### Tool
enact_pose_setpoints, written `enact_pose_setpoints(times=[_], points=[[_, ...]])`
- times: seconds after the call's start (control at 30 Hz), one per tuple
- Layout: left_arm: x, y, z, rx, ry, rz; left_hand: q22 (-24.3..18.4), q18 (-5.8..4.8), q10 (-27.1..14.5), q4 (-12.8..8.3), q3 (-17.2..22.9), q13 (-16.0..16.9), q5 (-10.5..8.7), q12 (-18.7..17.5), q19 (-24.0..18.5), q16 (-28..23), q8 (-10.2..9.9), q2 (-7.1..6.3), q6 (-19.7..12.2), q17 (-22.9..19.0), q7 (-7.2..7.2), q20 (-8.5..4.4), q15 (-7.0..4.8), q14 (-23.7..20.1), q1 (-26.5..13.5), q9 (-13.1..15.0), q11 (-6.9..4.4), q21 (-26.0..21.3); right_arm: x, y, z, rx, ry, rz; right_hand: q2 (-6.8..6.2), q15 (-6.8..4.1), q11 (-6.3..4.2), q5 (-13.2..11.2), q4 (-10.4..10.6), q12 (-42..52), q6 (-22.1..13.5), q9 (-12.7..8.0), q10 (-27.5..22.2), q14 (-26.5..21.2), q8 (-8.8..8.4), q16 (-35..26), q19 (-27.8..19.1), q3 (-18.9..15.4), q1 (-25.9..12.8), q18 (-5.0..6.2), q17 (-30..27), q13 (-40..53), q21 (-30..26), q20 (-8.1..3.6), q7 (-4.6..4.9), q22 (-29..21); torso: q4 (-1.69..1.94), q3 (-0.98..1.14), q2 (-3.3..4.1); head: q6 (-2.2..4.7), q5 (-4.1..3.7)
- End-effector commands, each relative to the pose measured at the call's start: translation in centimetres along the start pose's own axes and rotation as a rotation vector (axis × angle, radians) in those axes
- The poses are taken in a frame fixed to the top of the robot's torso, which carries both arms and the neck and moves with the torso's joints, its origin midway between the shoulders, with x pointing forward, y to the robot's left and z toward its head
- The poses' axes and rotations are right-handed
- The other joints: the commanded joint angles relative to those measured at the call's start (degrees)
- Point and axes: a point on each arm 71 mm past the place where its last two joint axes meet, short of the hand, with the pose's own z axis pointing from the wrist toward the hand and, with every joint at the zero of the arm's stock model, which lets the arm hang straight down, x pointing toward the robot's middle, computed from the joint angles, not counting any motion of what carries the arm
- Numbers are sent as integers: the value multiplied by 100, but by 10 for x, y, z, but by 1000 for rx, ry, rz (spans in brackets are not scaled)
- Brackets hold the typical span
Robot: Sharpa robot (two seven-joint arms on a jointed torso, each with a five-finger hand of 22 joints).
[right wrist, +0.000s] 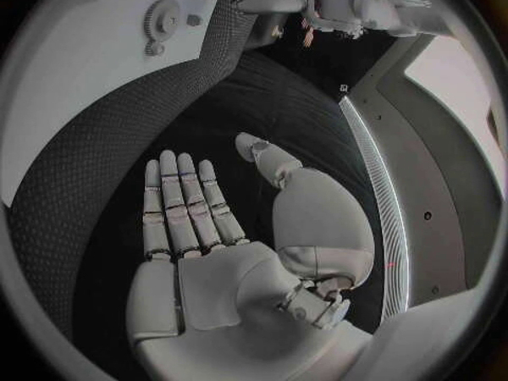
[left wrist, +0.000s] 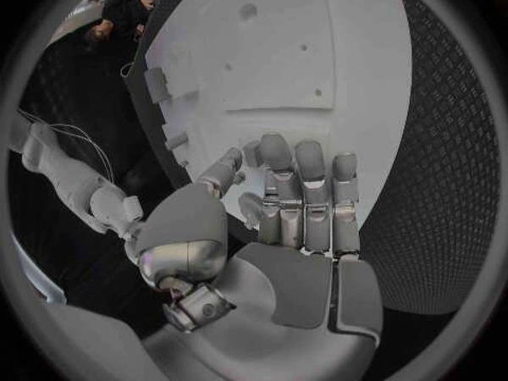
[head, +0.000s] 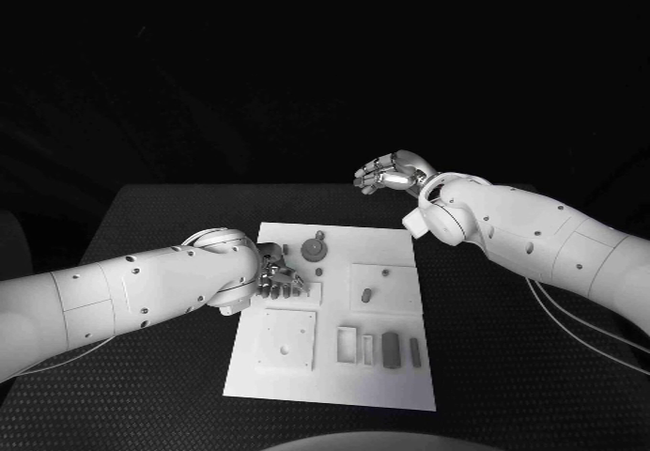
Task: Assemble the parts on the task board
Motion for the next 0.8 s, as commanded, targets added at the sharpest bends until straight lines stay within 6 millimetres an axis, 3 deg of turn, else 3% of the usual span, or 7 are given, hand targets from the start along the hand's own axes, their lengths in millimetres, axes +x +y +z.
enact_pose_setpoints(times=[0.03,0.17,0.23,0.47,0.57,0.67,0.8], points=[[-1,0,0,-1,-8,-1,-12,119,-22,3,-35,6,-23,-33,-46,26,-41,12,-45,-10,-9,-633,-14,-13,-61,6,-6,29,3,1,0,-7,25,-14,1,-3,20,18,-6,-25,-33,-11,7,-42,10,-35,-36,-42,57,-50,-8,0,-21,8,92,8,0,-6,2,-4,2],[-2,1,1,-3,-20,-9,-24,121,-26,18,-83,9,-33,-39,-50,27,-47,-25,-49,-14,-7,-631,-13,-21,-108,11,-4,28,3,1,0,-8,23,-13,-1,1,22,17,-1,-33,-36,-13,6,-51,10,-39,-42,-47,53,-54,-13,1,-29,10,93,10,6,-8,0,-1,1],[-3,2,1,-3,-25,-12,-42,123,-29,80,-198,15,-37,-43,-57,32,-52,-125,-51,-16,-6,-627,-11,-28,-273,20,-3,21,3,1,0,-8,24,-13,-1,3,22,16,1,-37,-36,-14,7,-54,10,-41,-44,-50,50,-55,-15,1,-32,10,94,11,6,-5,-2,3,2],[-5,9,-2,-9,-41,-55,-85,159,-47,74,-393,30,-35,-60,-74,39,-71,-162,-69,-23,-17,-643,-29,-52,-427,44,-17,6,2,-1,-1,-5,21,-13,1,8,23,17,7,-44,-38,-17,9,-63,12,-44,-50,-56,44,-58,-19,2,-40,11,95,14,-4,-4,0,31,12],[-7,13,-4,-5,-38,-87,-108,149,-225,3,-416,15,-34,-142,-153,-20,-178,-187,-260,-53,40,-628,-21,-182,-364,26,4,-25,1,-2,-1,-2,18,-13,1,9,23,18,9,-47,-38,-18,9,-65,12,-45,-52,-58,42,-59,-21,2,-42,11,95,15,-3,-4,-1,60,-3],[-16,13,-9,0,-41,-123,-122,118,-293,-36,-453,41,-35,-126,-233,-4,-212,-193,-318,-48,69,-603,1,-250,-348,34,31,-44,0,-3,-1,0,17,-13,2,9,23,19,11,-49,-39,-18,10,-66,13,-46,-53,-60,40,-60,-22,2,-44,11,95,16,1,-1,-4,62,-8],[-35,14,-14,-1,-48,-202,-141,102,-367,-45,-467,54,-34,-125,-289,-7,-259,-222,-386,-55,94,-590,20,-316,-350,29,52,-62,0,-4,-1,1,16,-13,3,9,23,20,12,-51,-39,-19,12,-68,13,-46,-54,-61,39,-60,-22,3,-45,11,95,17,1,8,-1,114,2]])
